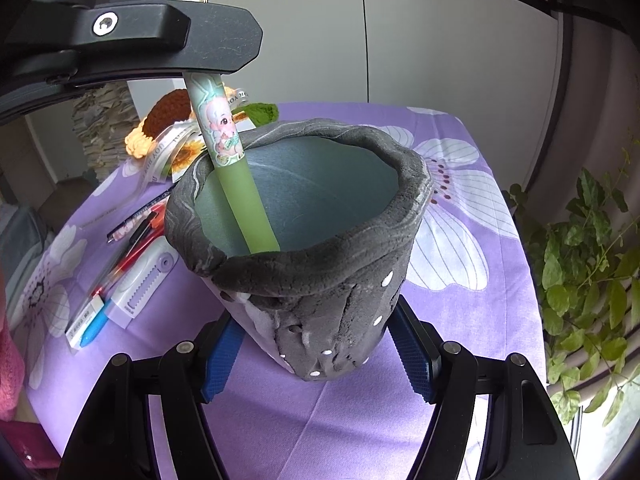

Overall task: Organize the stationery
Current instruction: 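Lower the highlighter into the pen holder and open the left tool, then grasp the red pen from the pile with the left tool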

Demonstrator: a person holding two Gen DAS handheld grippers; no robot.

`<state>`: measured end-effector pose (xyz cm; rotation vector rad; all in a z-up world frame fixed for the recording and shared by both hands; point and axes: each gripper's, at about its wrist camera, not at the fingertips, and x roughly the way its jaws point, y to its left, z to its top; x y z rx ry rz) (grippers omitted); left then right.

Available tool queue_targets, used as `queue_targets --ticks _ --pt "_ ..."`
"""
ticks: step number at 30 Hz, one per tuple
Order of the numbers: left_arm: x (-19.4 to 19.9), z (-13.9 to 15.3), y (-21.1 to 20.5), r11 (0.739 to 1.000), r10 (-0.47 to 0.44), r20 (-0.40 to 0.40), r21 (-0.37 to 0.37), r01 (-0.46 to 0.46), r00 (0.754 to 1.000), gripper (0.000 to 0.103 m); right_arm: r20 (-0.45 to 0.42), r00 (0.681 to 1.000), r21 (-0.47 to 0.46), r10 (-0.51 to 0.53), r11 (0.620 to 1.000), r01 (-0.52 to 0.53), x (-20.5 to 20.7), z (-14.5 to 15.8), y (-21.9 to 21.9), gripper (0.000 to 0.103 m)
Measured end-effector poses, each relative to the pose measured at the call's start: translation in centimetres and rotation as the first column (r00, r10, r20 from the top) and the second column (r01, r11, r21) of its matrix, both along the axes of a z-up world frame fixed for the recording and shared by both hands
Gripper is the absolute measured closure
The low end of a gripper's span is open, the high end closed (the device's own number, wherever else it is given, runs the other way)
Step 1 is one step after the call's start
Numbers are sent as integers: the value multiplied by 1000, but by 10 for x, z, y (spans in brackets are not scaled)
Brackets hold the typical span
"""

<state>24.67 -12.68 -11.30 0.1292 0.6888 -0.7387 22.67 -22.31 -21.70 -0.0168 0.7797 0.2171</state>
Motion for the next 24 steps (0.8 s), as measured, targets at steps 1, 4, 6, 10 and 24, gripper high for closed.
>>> queue_targets --ticks 1,4,6,10,24 --pt "0 -2 -1 1000 -1 -5 5 1 1000 94 0 1000 -3 -1 1000 1 0 0 0 31" --pt "-1 -5 -2 1000 -5 -15 15 5 1000 93 -1 1000 -2 -3 1000 3 0 0 0 31" --pt "-1 -6 -2 1000 -5 -17 19 6 1000 93 -2 1000 3 -4 1000 4 1 0 -1 31" --pt "-3 -6 0 999 -14 -21 30 14 1000 93 -2 1000 2 -5 1000 5 1 0 -1 31" --pt "-9 0 87 974 211 19 80 -212 977 61 -3 1000 2 -6 1000 6 0 0 0 31"
